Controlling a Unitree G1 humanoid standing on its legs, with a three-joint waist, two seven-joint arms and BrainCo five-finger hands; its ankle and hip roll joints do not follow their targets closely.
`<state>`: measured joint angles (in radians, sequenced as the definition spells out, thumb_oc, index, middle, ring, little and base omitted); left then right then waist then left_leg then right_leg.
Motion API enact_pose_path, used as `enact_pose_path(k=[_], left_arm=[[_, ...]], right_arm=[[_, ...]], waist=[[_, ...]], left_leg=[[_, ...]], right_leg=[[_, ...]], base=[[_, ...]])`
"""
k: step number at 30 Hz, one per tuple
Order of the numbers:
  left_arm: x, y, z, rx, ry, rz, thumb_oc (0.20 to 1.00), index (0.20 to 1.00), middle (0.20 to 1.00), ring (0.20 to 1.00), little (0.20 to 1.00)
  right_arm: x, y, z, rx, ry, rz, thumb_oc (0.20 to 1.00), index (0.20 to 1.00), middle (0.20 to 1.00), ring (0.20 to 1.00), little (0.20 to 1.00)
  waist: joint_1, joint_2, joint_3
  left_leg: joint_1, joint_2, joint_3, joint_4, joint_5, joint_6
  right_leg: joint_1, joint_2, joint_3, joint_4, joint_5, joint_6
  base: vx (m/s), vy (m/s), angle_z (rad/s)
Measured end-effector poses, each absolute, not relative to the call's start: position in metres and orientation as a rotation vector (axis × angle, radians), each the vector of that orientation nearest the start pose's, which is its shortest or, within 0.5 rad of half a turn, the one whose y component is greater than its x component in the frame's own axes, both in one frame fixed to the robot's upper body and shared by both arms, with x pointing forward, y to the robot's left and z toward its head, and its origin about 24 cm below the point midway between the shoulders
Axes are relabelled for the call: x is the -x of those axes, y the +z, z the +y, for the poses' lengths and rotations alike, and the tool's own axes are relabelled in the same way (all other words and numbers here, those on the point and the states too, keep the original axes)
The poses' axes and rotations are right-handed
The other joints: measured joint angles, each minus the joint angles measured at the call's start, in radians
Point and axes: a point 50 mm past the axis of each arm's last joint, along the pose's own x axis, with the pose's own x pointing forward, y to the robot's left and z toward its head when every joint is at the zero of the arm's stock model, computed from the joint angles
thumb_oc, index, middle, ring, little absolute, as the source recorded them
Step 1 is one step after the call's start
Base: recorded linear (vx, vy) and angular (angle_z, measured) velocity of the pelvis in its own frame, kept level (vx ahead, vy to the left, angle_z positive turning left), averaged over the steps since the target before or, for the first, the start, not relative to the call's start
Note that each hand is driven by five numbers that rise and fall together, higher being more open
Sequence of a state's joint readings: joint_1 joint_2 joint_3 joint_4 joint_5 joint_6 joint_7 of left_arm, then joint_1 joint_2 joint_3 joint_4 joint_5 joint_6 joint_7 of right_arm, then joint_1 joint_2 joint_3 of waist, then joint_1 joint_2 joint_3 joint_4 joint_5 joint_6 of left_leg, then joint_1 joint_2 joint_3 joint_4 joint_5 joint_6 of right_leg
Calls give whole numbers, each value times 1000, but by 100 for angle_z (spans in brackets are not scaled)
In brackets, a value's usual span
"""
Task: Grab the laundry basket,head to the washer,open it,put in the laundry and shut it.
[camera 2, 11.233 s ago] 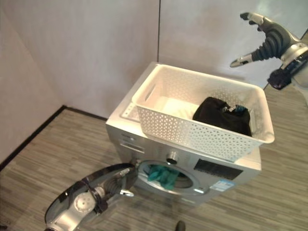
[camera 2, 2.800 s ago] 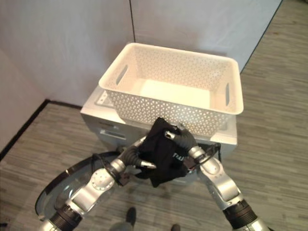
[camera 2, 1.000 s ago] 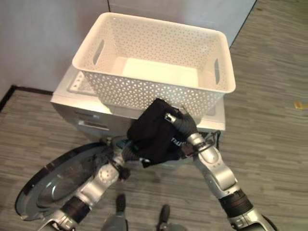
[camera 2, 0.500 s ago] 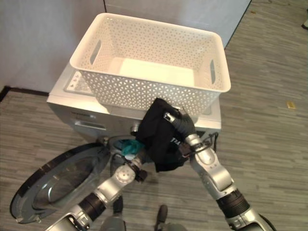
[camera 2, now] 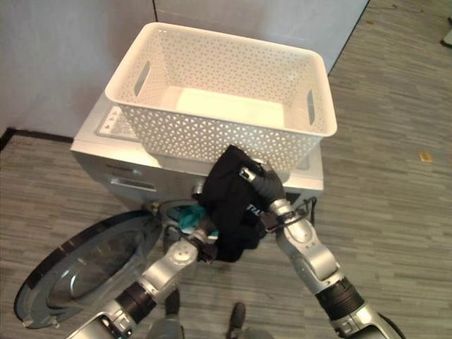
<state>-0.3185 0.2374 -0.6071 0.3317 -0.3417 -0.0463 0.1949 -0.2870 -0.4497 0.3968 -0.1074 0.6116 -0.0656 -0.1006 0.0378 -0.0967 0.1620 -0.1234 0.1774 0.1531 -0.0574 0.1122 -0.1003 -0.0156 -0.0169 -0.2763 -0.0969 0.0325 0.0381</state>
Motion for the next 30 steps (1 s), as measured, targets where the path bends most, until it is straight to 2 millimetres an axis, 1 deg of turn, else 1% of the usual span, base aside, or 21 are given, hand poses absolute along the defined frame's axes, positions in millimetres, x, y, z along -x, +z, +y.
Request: enact_pose_path(k=[2, 3, 4, 5, 6, 7, 9, 10, 12, 13, 14, 16, 17, 18, 21, 23, 25, 26, 27, 28, 30], left_arm=[[-278, 18, 75, -93, -345, 129, 200, 200, 200, 200, 200], [-278, 17, 77, -98, -337, 129, 200, 200, 200, 200, 200], [-277, 16, 84, -99, -313, 130, 200, 200, 200, 200, 200], [-275, 14, 90, -96, -285, 129, 200, 200, 200, 200, 200], [-271, 10, 104, -93, -234, 140, 200, 200, 200, 200, 200], [-268, 8, 110, -91, -214, 141, 200, 200, 200, 200, 200], [-261, 1, 131, -109, -166, 160, 200, 200, 200, 200, 200], [-257, -3, 138, -103, -147, 176, 200, 200, 200, 200, 200], [-251, -9, 152, -104, -99, 203, 200, 200, 200, 200, 200], [-248, -11, 155, -101, -96, 211, 200, 200, 200, 200, 200], [-242, -16, 162, -119, -94, 234, 200, 200, 200, 200, 200], [-235, -21, 166, -128, -94, 249, 200, 200, 200, 200, 200], [-228, -26, 173, -140, -92, 277, 200, 200, 200, 200, 200], [-226, -28, 174, -141, -92, 288, 200, 200, 200, 200, 200], [-213, -36, 190, -132, -61, 325, 200, 200, 200, 200, 200], [-200, -42, 202, -137, -25, 366, 200, 200, 200, 200, 200], [-191, -47, 209, -133, -4, 393, 200, 200, 200, 200, 200], [-186, -50, 212, -131, 6, 411, 200, 200, 200, 200, 200], [-185, -51, 211, -128, 6, 415, 200, 200, 200, 200, 200], [-183, -57, 208, -112, 10, 439, 200, 200, 200, 200, 200], [-181, -62, 201, -77, 5, 458, 200, 200, 200, 200, 200]], right_arm=[[-281, 120, -122, -140, 389, -210, 200, 200, 200, 200, 200], [-281, 119, -123, -133, 389, -210, 244, 244, 244, 244, 244], [-280, 118, -126, -113, 390, -210, 780, 780, 780, 780, 780], [-279, 115, -130, -92, 386, -202, 1000, 1000, 1000, 1000, 1000], [-275, 107, -145, -23, 368, -178, 1000, 1000, 1000, 1000, 1000], [-272, 102, -155, 3, 345, -156, 1000, 1000, 1000, 1000, 1000], [-261, 89, -179, 38, 294, -105, 1000, 1000, 1000, 1000, 1000], [-255, 83, -187, 34, 269, -81, 1000, 1000, 1000, 1000, 1000], [-249, 77, -198, 32, 240, -57, 1000, 1000, 1000, 1000, 1000], [-244, 74, -204, 29, 228, -46, 1000, 1000, 1000, 1000, 1000], [-236, 66, -212, 26, 218, -15, 1000, 1000, 1000, 1000, 1000], [-227, 61, -221, 14, 202, -1, 1000, 1000, 1000, 1000, 1000], [-219, 54, -225, 14, 202, 31, 1000, 1000, 1000, 1000, 1000], [-216, 50, -227, 14, 196, 50, 1000, 1000, 1000, 1000, 1000], [-188, 15, -245, -28, 109, 193, 1000, 1000, 1000, 1000, 1000], [-161, -13, -258, -8, 58, 354, 1000, 1000, 1000, 1000, 1000], [-138, -33, -267, 25, 16, 473, 1000, 1000, 1000, 1000, 1000], [-118, -47, -274, 38, -22, 565, 1000, 1000, 1000, 1000, 1000], [-113, -53, -274, 33, -35, 587, 1000, 1000, 1000, 1000, 1000], [-94, -78, -283, 34, -128, 717, 1000, 1000, 1000, 1000, 1000], [-77, -97, -282, 78, -180, 831, 1000, 1000, 1000, 1000, 1000]], waist=[[0, 0, 0], [0, -1, 0], [0, -3, 2], [3, -8, 5], [1, -11, 6], [1, -12, 7], [1, -11, 8], [1, -10, 9], [0, -5, 12], [1, -1, 15], [-1, 8, 20], [-1, 14, 24], [-3, 15, 24], [-3, 15, 25], [-9, 16, 24], [-12, 23, 20], [-18, 31, 17], [-24, 40, 11], [-25, 41, 9], [-31, 47, -2], [-33, 63, -12]], left_leg=[[1, 1, 0, 0, 0, 0], [2, 3, 2, 0, 0, 0], [5, 5, 10, 0, 0, 0], [13, 8, 21, -2, 0, 0], [20, 12, 23, -8, 0, -1], [24, 14, 22, -14, 2, -4], [32, 20, 23, -18, 5, -7], [40, 20, 22, -19, 4, -7], [58, 22, 23, -26, 4, -7], [61, 23, 22, -27, 4, -7], [70, 24, 23, -30, 4, -7], [78, 23, 22, -30, 4, -7], [85, 23, 23, -31, 4, -7], [86, 23, 22, -31, 4, -7], [97, 20, 21, -31, 4, -8], [105, 19, 22, -31, -1, -14], [104, 19, 19, -31, -1, -15], [104, 19, 18, -31, -1, -14], [104, 19, 17, -31, -1, -15], [109, 17, 7, -29, -3, -17], [108, 16, 3, -29, -3, -17]], right_leg=[[-1, 1, 3, 0, 0, 0], [-1, 2, 5, 0, 0, 0], [0, 3, 9, 0, 0, 0], [1, 5, 20, 0, 0, -1], [4, 9, 22, 0, 0, -2], [4, 11, 22, 0, -1, -2], [11, 17, 23, 0, -3, -4], [20, 18, 21, 0, -6, -6], [32, 20, 21, 0, -12, -11], [38, 21, 18, 0, -14, -12], [44, 22, 20, 0, -18, -15], [54, 21, 18, 0, -21, -16], [58, 22, 19, 0, -22, -16], [61, 22, 18, 0, -22, -17], [79, 19, 13, 0, -29, -15], [87, 17, 12, 0, -40, -11], [89, 17, 2, 0, -40, -12], [90, 17, -1, 0, -41, -13], [92, 16, 0, 0, -45, -13], [103, 17, -5, 0, -48, -12], [104, 16, -10, 0, -50, -9]], base=[[-25, -31, -5], [-20, -34, -7], [-8, -31, -16], [-6, -38, -20], [8, -37, -16], [11, -38, -7], [17, -39, -1], [22, -38, 0], [16, -17, 2], [31, -37, 1], [34, -50, 5], [6, -19, 2], [9, -40, 0], [14, -36, -4], [11, -22, 10], [4, -11, 2], [34, -16, 7], [75, -19, 6], [86, -12, 15], [25, 9, 13], [43, 9, 9]])
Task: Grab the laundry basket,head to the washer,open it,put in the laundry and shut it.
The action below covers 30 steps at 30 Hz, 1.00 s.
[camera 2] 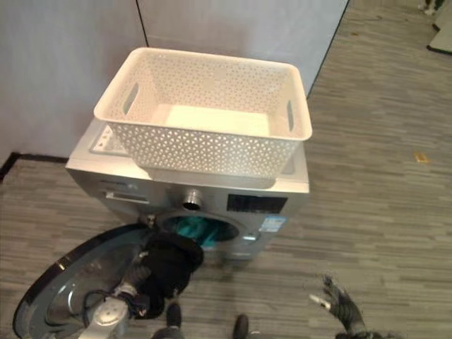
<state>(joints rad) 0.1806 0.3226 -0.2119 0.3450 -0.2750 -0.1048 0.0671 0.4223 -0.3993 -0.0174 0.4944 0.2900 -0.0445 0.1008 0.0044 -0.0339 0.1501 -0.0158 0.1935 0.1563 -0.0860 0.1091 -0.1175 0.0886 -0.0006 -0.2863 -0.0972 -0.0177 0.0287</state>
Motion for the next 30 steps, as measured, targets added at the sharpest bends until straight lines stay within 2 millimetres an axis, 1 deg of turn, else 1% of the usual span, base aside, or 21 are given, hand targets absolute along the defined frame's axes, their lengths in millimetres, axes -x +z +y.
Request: enact_pose_path(k=[1, 3, 4, 6, 7, 8, 9, 11, 15, 16, 17, 18, 19, 22, 24, 25, 26, 27, 28, 29, 30], left_arm=[[-181, -64, 198, -66, 5, 463, 200, 200, 200, 200, 200], [-182, -71, 185, -11, -4, 493, 200, 200, 200, 200, 200], [-183, -76, 175, 26, -14, 514, 200, 200, 200, 200, 200], [-181, -82, 163, 63, -30, 547, 200, 200, 200, 200, 200], [-181, -83, 157, 85, -39, 559, 200, 200, 200, 200, 200], [-183, -84, 149, 106, -58, 566, 200, 200, 200, 200, 200], [-184, -83, 145, 118, -68, 567, 200, 200, 200, 200, 200], [-190, -85, 144, 131, -62, 576, 200, 200, 200, 200, 200], [-214, -81, 137, 115, -74, 564, 200, 200, 200, 200, 200], [-224, -76, 132, 111, -78, 541, 200, 200, 200, 200, 200], [-239, -67, 133, 106, -72, 502, 200, 200, 200, 200, 200], [-245, -63, 129, 121, -73, 488, 200, 200, 200, 200, 200], [-255, -59, 129, 118, -52, 472, 200, 200, 200, 200, 200], [-265, -55, 130, 122, -14, 458, 200, 200, 200, 200, 200], [-281, -45, 127, 127, 20, 426, 200, 200, 200, 200, 200], [-289, -40, 130, 134, 47, 412, 200, 200, 200, 200, 200], [-292, -38, 132, 133, 63, 409, 200, 200, 200, 200, 200], [-301, -33, 130, 136, 86, 403, 200, 200, 200, 200, 200], [-307, -28, 128, 151, 96, 392, 200, 200, 200, 200, 200], [-318, -16, 127, 164, 116, 359, 200, 200, 200, 200, 200], [-324, -9, 126, 175, 123, 336, 200, 200, 200, 200, 200]], right_arm=[[-73, -103, -280, 83, -201, 863, 1000, 1000, 1000, 1000, 1000], [-59, -120, -274, 103, -253, 951, 1000, 1000, 1000, 1000, 1000], [-48, -132, -268, 103, -297, 1025, 1000, 1000, 1000, 1000, 1000], [-37, -147, -261, 88, -366, 1126, 1000, 1000, 1000, 1000, 1000], [-29, -151, -259, 90, -391, 1170, 1000, 1000, 1000, 1000, 1000], [-26, -156, -258, 101, -420, 1221, 1000, 1000, 1000, 1000, 1000], [-25, -157, -258, 107, -436, 1237, 1000, 1000, 1000, 1000, 1000], [-31, -159, -257, 147, -424, 1247, 1000, 1000, 1000, 1000, 1000], [-41, -162, -252, 189, -371, 1263, 1000, 1000, 1000, 1000, 1000], [-48, -162, -249, 198, -352, 1249, 1000, 1000, 1000, 1000, 1000], [-53, -162, -246, 215, -322, 1242, 1000, 1000, 1000, 1000, 1000], [-57, -163, -244, 212, -319, 1238, 1000, 1000, 1000, 1000, 1000], [-65, -162, -242, 220, -300, 1221, 1000, 1000, 1000, 1000, 1000], [-79, -160, -239, 231, -293, 1180, 1000, 1000, 1000, 1000, 1000], [-94, -156, -233, 243, -263, 1117, 1000, 1000, 1000, 1000, 1000], [-107, -153, -228, 254, -238, 1073, 1000, 1000, 1000, 1000, 1000], [-114, -151, -226, 252, -231, 1048, 1000, 1000, 1000, 1000, 1000], [-128, -145, -222, 258, -217, 977, 1000, 1000, 1000, 1000, 1000], [-135, -141, -220, 267, -205, 941, 1000, 1000, 1000, 1000, 1000], [-148, -134, -216, 260, -196, 881, 1000, 1000, 1000, 1000, 1000], [-155, -130, -214, 256, -188, 849, 1000, 1000, 1000, 1000, 1000]], waist=[[-3, 4, -2], [-6, 18, -11], [-5, 25, -15], [-6, 29, -18], [-6, 26, -19], [-4, 37, -24], [1, 33, -20], [8, 36, -2], [13, 17, 33], [20, -5, 60], [21, -25, 86], [27, -36, 98], [40, -54, 113], [37, -78, 137], [41, -97, 157], [40, -110, 174], [39, -116, 180], [31, -126, 186], [30, -125, 187], [22, -129, 189], [14, -134, 192]], left_leg=[[-1, 0, -1, 1, 0, 0], [-4, -3, -8, 3, 0, 0], [-6, -9, -14, 4, 0, 0], [-14, -14, -36, 8, 0, 0], [-26, -15, -44, 15, 0, 0], [-53, -14, -57, 19, 2, -2], [-75, -13, -62, 20, 4, -3], [-112, -10, -66, 43, 11, -2], [-191, -9, -101, 82, 11, -1], [-218, -10, -112, 105, 13, -1], [-262, -14, -123, 144, 6, 1], [-279, -14, -125, 152, 5, 0], [-310, -13, -129, 176, 1, 0], [-363, -16, -150, 231, -11, -2], [-451, -16, -176, 310, -29, -10], [-486, -13, -178, 344, -36, -2], [-500, -9, -179, 354, -39, 2], [-549, -6, -184, 403, -47, 8], [-583, 0, -194, 438, -60, 13], [-631, 8, -211, 477, -78, 18], [-650, 9, -218, 492, -81, 21]], right_leg=[[0, 0, -1, 0, 0, 0], [3, -1, -8, 0, 0, 0], [7, -2, -20, 0, -1, 2], [11, -3, -32, 1, -6, 4], [1, -3, -44, 9, -5, 5], [-21, -3, -54, 18, -7, 3], [-43, -3, -57, 29, -8, 2], [-87, -5, -61, 69, -8, -9], [-181, -20, -86, 189, -67, -16], [-222, -24, -96, 256, -93, -19], [-269, -48, -110, 320, -136, -28], [-295, -48, -114, 359, -150, -29], [-338, -66, -111, 414, -177, -42], [-392, -80, -122, 504, -218, -53], [-476, -92, -134, 609, -263, -78], [-511, -105, -135, 651, -278, -91], [-525, -105, -135, 668, -283, -97], [-572, -105, -132, 716, -298, -114], [-597, -103, -133, 737, -306, -123], [-638, -99, -135, 770, -315, -133], [-658, -100, -136, 787, -320, -138]], base=[[53, 5, 6], [45, 1, 11], [26, 0, 16], [-68, 11, 28], [-126, 25, 32], [-133, 32, 22], [-208, 58, 12], [-142, 36, 4], [-134, -18, 23], [-209, -72, 30], [-134, -50, 31], [-158, -73, 26], [-74, -44, 7], [-127, -47, 15], [-108, -31, 25], [-84, -15, 7], [-140, -11, 0], [-122, 4, -4], [-79, 11, -6], [-58, 5, -5], [-52, 4, -5]])
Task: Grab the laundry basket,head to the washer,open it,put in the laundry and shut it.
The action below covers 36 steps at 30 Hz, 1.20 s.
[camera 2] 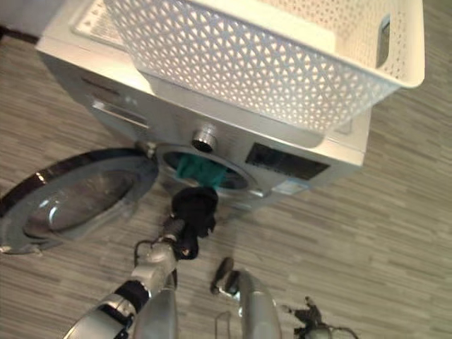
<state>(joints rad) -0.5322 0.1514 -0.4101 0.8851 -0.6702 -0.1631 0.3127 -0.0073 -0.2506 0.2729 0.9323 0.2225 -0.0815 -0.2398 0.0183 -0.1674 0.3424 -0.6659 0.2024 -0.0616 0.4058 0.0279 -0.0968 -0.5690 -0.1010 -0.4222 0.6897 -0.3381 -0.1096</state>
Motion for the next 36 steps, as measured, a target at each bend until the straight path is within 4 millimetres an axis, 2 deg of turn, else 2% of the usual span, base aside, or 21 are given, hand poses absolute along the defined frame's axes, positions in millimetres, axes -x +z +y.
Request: enact_pose_path(k=[3, 4, 5, 7, 9, 11, 13, 15, 16, 18, 20, 23, 25, 26, 28, 29, 31, 33, 34, 35, 36], left_arm=[[-343, 14, 126, 217, 165, 273, 200, 200, 200, 200, 200], [-351, 26, 125, 239, 172, 242, 200, 200, 200, 200, 200], [-361, 40, 125, 264, 186, 203, 200, 200, 200, 200, 200], [-372, 62, 124, 304, 200, 140, 200, 200, 200, 200, 200], [-377, 71, 124, 336, 217, 123, 200, 200, 200, 200, 200], [-385, 84, 124, 363, 234, 103, 200, 200, 200, 200, 200], [-403, 136, 125, 382, 230, -20, 200, 200, 200, 200, 200], [-412, 174, 128, 377, 218, -122, 200, 200, 200, 200, 200], [-416, 207, 131, 384, 214, -203, 200, 200, 200, 200, 200], [-418, 240, 142, 372, 228, -293, 200, 200, 200, 200, 200], [-422, 244, 153, 381, 268, -268, 200, 200, 200, 200, 200], [-422, 247, 154, 501, 279, -265, 200, 200, 200, 200, 200], [-425, 249, 162, 542, 307, -246, 200, 200, 200, 200, 200], [-425, 256, 161, 641, 295, -241, 200, 200, 200, 200, 200], [-425, 263, 160, 759, 282, -254, 200, 200, 200, 200, 200], [-421, 277, 151, 912, 240, -303, 200, 200, 200, 200, 200], [-410, 287, 131, 1246, 157, -347, 200, 200, 200, 200, 200], [-389, 293, 133, 1526, 155, -475, 200, 200, 200, 200, 200], [-378, 289, 130, 1571, 176, -554, 200, 200, 200, 200, 200], [-375, 282, 131, 1525, 200, -572, 200, 200, 200, 200, 200], [-379, 274, 133, 1432, 240, -559, 592, 592, 592, 592, 592]], right_arm=[[-172, -118, -207, 249, -166, 753, 1000, 1000, 1000, 1000, 1000], [-178, -113, -205, 242, -165, 712, 1000, 1000, 1000, 1000, 1000], [-183, -108, -203, 228, -165, 684, 1000, 1000, 1000, 1000, 1000], [-188, -105, -200, 222, -156, 657, 1000, 1000, 1000, 1000, 1000], [-187, -106, -197, 228, -141, 662, 1000, 1000, 1000, 1000, 1000], [-186, -106, -196, 241, -124, 663, 1000, 1000, 1000, 1000, 1000], [-186, -107, -196, 247, -122, 658, 1000, 1000, 1000, 1000, 1000], [-187, -107, -198, 247, -128, 659, 1000, 1000, 1000, 1000, 1000], [-183, -109, -199, 232, -139, 671, 1000, 1000, 1000, 1000, 1000], [-184, -108, -200, 224, -147, 663, 1000, 1000, 1000, 1000, 1000], [-185, -106, -204, 200, -165, 648, 1000, 1000, 1000, 1000, 1000], [-184, -107, -206, 181, -185, 649, 1000, 1000, 1000, 1000, 1000], [-195, -103, -210, 193, -189, 629, 1000, 1000, 1000, 1000, 1000], [-212, -92, -214, 207, -191, 584, 1000, 1000, 1000, 1000, 1000], [-233, -78, -217, 205, -198, 519, 1000, 1000, 1000, 1000, 1000], [-247, -67, -212, 199, -184, 464, 1000, 1000, 1000, 1000, 1000], [-252, -62, -206, 197, -160, 438, 1000, 1000, 1000, 1000, 1000], [-250, -63, -197, 203, -123, 439, 1000, 1000, 1000, 1000, 1000], [-241, -70, -195, 197, -121, 465, 1000, 1000, 1000, 1000, 1000], [-233, -76, -194, 204, -106, 492, 1000, 1000, 1000, 1000, 1000], [-227, -81, -194, 203, -103, 511, 1000, 1000, 1000, 1000, 1000]], waist=[[-30, -16, 14], [-37, -18, 14], [-46, -23, 14], [-59, -25, 15], [-68, -29, 16], [-68, -39, 8], [-96, -69, -18], [-115, -80, -25], [-137, -94, -37], [-146, -103, -43], [-154, -110, -59], [-162, -110, -60], [-170, -107, -67], [-174, -104, -68], [-170, -103, -68], [-174, -102, -67], [-182, -102, -65], [-208, -114, -52], [-196, -112, -33], [-188, -112, -21], [-186, -113, -16]], left_leg=[[-46, 5, -11, 52, -25, -3], [-80, 8, -15, 82, -31, 5], [-112, 8, -15, 98, -34, -6], [-166, 10, -17, 142, -45, -14], [-177, 11, -17, 162, -52, -28], [-205, 10, -19, 197, -70, -24], [-287, 7, -24, 257, -83, -32], [-341, 8, -38, 290, -88, -38], [-377, 7, -40, 318, -91, -39], [-406, 9, -40, 342, -104, -41], [-427, 14, -28, 358, -112, -39], [-444, 14, -17, 359, -112, -39], [-459, 15, -6, 370, -114, -37], [-475, 15, 9, 377, -114, -36], [-504, 14, 16, 380, -114, -36], [-531, 11, 12, 373, -114, -37], [-558, 4, 8, 332, -113, -36], [-542, -14, 9, 290, -106, -29], [-513, -20, 3, 272, -105, -29], [-484, -21, 4, 250, -105, -30], [-455, -19, 8, 229, -104, -28]], right_leg=[[-38, 2, 4, 43, -11, -13], [-68, 1, 7, 64, -16, -18], [-104, -3, 12, 88, -17, -21], [-159, -6, 18, 124, -23, -25], [-169, -7, 23, 141, -25, -22], [-189, -11, 30, 162, -36, -21], [-272, -21, 37, 216, -42, -22], [-315, -22, 31, 238, -43, -23], [-347, -25, 32, 255, -44, -23], [-375, -26, 41, 270, -46, -20], [-408, -18, 64, 274, -40, -13], [-429, -21, 72, 275, -32, -7], [-456, -17, 96, 279, -24, 4], [-488, -16, 120, 284, -12, 13], [-529, -13, 134, 286, 5, 9], [-555, -11, 134, 277, 11, 15], [-587, -11, 133, 247, 23, 32], [-577, -21, 128, 218, 52, 28], [-546, -20, 123, 200, 60, 20], [-521, -18, 120, 182, 62, 22], [-493, -14, 119, 161, 67, 27]], base=[[-74, 18, -7], [-56, 23, -13], [-9, 4, -12], [-31, 18, -10], [-24, 10, -8], [-26, 11, -7], [-4, 1, -6], [2, 9, -6], [1, 15, -4], [34, 24, -13], [28, 25, -22], [39, 83, -9], [54, 90, -23], [42, 70, -31], [66, 48, -28], [70, 32, -14], [43, -21, 10], [24, -33, 17], [-3, -28, 8], [-15, -19, 6], [-19, 12, 5]])
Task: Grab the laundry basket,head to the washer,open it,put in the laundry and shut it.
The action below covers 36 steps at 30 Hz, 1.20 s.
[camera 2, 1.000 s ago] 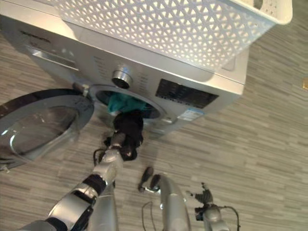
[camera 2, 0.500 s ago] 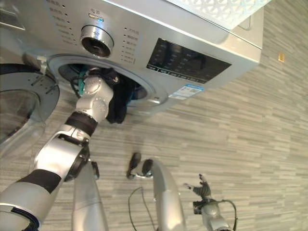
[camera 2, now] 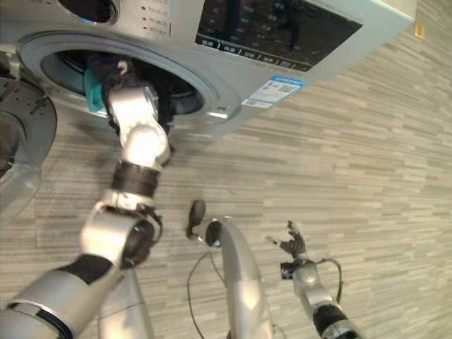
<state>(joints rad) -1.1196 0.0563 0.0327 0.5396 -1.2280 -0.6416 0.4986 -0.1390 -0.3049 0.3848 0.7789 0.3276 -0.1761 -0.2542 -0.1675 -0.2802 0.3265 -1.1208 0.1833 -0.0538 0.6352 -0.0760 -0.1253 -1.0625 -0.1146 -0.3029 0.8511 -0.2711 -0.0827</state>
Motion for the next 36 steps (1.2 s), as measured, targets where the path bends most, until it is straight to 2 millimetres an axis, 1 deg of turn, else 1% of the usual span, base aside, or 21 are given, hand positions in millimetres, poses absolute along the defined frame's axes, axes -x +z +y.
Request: enact_pose_path(k=[1, 2, 3, 4, 5, 6, 7, 8, 10, 11, 15, 18, 19, 22, 23, 25, 26, 28, 30, 33, 36], left_arm=[[-382, 268, 136, 1400, 269, -538, 1000, 1000, 1000, 1000, 1000], [-395, 256, 164, 920, 369, -528, 1000, 1000, 1000, 1000, 1000], [-402, 246, 178, 539, 381, -500, 1000, 1000, 1000, 1000, 1000], [-403, 244, 193, 300, 389, -487, 1000, 1000, 1000, 1000, 1000], [-403, 252, 206, -22, 383, -491, 1000, 1000, 1000, 1000, 1000], [-403, 258, 213, -224, 373, -496, 1000, 1000, 1000, 1000, 1000], [-404, 263, 211, -431, 346, -491, 1000, 1000, 1000, 1000, 1000], [-407, 262, 201, -512, 314, -479, 1000, 1000, 1000, 1000, 1000], [-410, 255, 189, -557, 265, -447, 1000, 1000, 1000, 1000, 1000], [-414, 245, 177, -623, 208, -410, 1000, 1000, 1000, 1000, 1000], [-422, 227, 162, -810, 117, -289, 1000, 1000, 1000, 1000, 1000], [-424, 212, 141, -956, -7, -226, 1000, 1000, 1000, 1000, 1000], [-423, 204, 125, -963, -70, -209, 1000, 1000, 1000, 1000, 1000], [-418, 191, 104, -963, -177, -197, 1000, 1000, 1000, 1000, 1000], [-416, 184, 92, -946, -217, -197, 1000, 1000, 1000, 1000, 1000], [-409, 177, 83, -922, -261, -214, 1000, 1000, 1000, 1000, 1000], [-404, 166, 78, -911, -293, -208, 1000, 1000, 1000, 1000, 1000], [-402, 154, 83, -913, -274, -177, 1000, 1000, 1000, 1000, 1000], [-396, 144, 86, -913, -276, -185, 1000, 1000, 1000, 1000, 1000], [-379, 124, 89, -884, -295, -204, 1000, 1000, 1000, 1000, 1000], [-349, 100, 100, -831, -306, -216, 1000, 1000, 1000, 1000, 1000]], right_arm=[[-225, -82, -194, 200, -103, 518, 1000, 1000, 1000, 1000, 1000], [-221, -84, -201, 187, -123, 520, 1000, 1000, 1000, 1000, 1000], [-222, -82, -205, 187, -128, 511, 1000, 1000, 1000, 1000, 1000], [-222, -79, -213, 187, -152, 499, 1000, 1000, 1000, 1000, 1000], [-223, -74, -228, 205, -187, 483, 1000, 1000, 1000, 1000, 1000], [-224, -71, -234, 208, -205, 473, 1000, 1000, 1000, 1000, 1000], [-227, -65, -240, 205, -228, 447, 1000, 1000, 1000, 1000, 1000], [-233, -59, -240, 199, -230, 418, 1000, 1000, 1000, 1000, 1000], [-244, -51, -235, 191, -214, 374, 1000, 1000, 1000, 1000, 1000], [-254, -43, -232, 188, -204, 342, 1000, 1000, 1000, 1000, 1000], [-269, -33, -226, 199, -177, 311, 1000, 1000, 1000, 1000, 1000], [-269, -46, -222, 251, -142, 398, 1000, 1000, 1000, 1000, 1000], [-267, -50, -220, 258, -131, 431, 1000, 1000, 1000, 1000, 1000], [-265, -59, -217, 285, -98, 493, 1000, 1000, 1000, 1000, 1000], [-265, -62, -216, 282, -91, 510, 1000, 1000, 1000, 1000, 1000], [-263, -65, -213, 279, -84, 531, 1000, 1000, 1000, 1000, 1000], [-261, -68, -213, 280, -83, 551, 1000, 1000, 1000, 1000, 1000], [-258, -71, -214, 281, -88, 569, 1000, 1000, 1000, 1000, 1000], [-256, -73, -216, 289, -93, 580, 1000, 1000, 1000, 1000, 1000], [-254, -74, -214, 296, -82, 579, 1000, 1000, 1000, 1000, 1000], [-247, -75, -208, 316, -45, 559, 1000, 1000, 1000, 1000, 1000]], waist=[[-3, -1, 1], [-1, 0, 2], [-10, 0, 2], [-13, 6, 1], [-5, 16, 6], [-4, 21, 10], [1, 33, 19], [12, 36, 21], [27, 36, 21], [30, 36, 21], [32, 36, 21], [38, 36, 21], [40, 36, 21], [46, 36, 21], [48, 36, 21], [48, 36, 21], [48, 36, 21], [53, 36, 21], [76, 39, 23], [95, 46, 30], [146, 72, 39]], left_leg=[[19, 2, 2, -13, 6, 7], [65, 19, 10, -24, 14, 6], [82, 23, 10, -23, 14, 5], [91, 24, 6, -19, 14, 6], [85, 24, 10, -13, 23, 6], [77, 23, 8, -7, 29, -1], [63, 16, 3, -6, 33, -7], [57, 10, 0, -2, 33, -7], [53, 1, 4, 5, 29, -1], [51, -2, 8, 12, 22, 8], [42, -7, 11, 27, 12, 24], [40, -11, 12, 26, 11, 25], [42, -11, 12, 25, 8, 30], [58, -11, 19, 8, 9, 30], [72, -10, 25, -3, 11, 27], [100, -9, 32, -31, 25, 24], [132, -10, 35, -60, 36, 17], [175, -7, 36, -89, 41, 13], [221, -1, 37, -138, 59, 7], [302, -1, 38, -193, 73, 2], [441, 9, 40, -265, 86, -9]], right_leg=[[19, 3, -1, -12, 5, -2], [70, 19, -3, -38, 14, -13], [87, 25, -1, -47, 14, -13], [93, 35, 6, -55, 13, -12], [88, 37, 10, -54, 11, -9], [84, 36, 8, -50, 9, -7], [81, 26, -4, -45, 2, -3], [80, 17, -11, -42, 0, -5], [80, 6, -11, -33, -9, -4], [80, -3, -9, -32, -18, 2], [80, -7, -7, -32, -21, 7], [79, -8, -7, -34, -21, 9], [79, -9, -6, -35, -21, 9], [88, -9, -3, -39, -19, 11], [96, -9, 0, -44, -19, 11], [116, -7, 1, -64, -13, 13], [143, -4, 0, -85, -8, 13], [181, 3, -1, -110, -5, 13], [225, 15, -8, -150, 4, 10], [298, 23, -11, -190, 9, 10], [436, 45, -18, -258, 14, 12]], base=[[-26, 24, -12], [-26, 34, -25], [-18, 22, -34], [-9, -4, -26], [-6, -27, -15], [4, -38, 5], [1, -33, 26], [1, -22, 30], [-6, -5, 22], [-6, -3, 16], [-1, 0, 2], [0, 0, 0], [0, 0, 0], [-5, 4, -1], [0, 0, 0], [0, 0, 0], [0, 0, 0], [-8, -4, -2], [0, 0, 0], [1, -22, 4], [-1, -45, 1]])
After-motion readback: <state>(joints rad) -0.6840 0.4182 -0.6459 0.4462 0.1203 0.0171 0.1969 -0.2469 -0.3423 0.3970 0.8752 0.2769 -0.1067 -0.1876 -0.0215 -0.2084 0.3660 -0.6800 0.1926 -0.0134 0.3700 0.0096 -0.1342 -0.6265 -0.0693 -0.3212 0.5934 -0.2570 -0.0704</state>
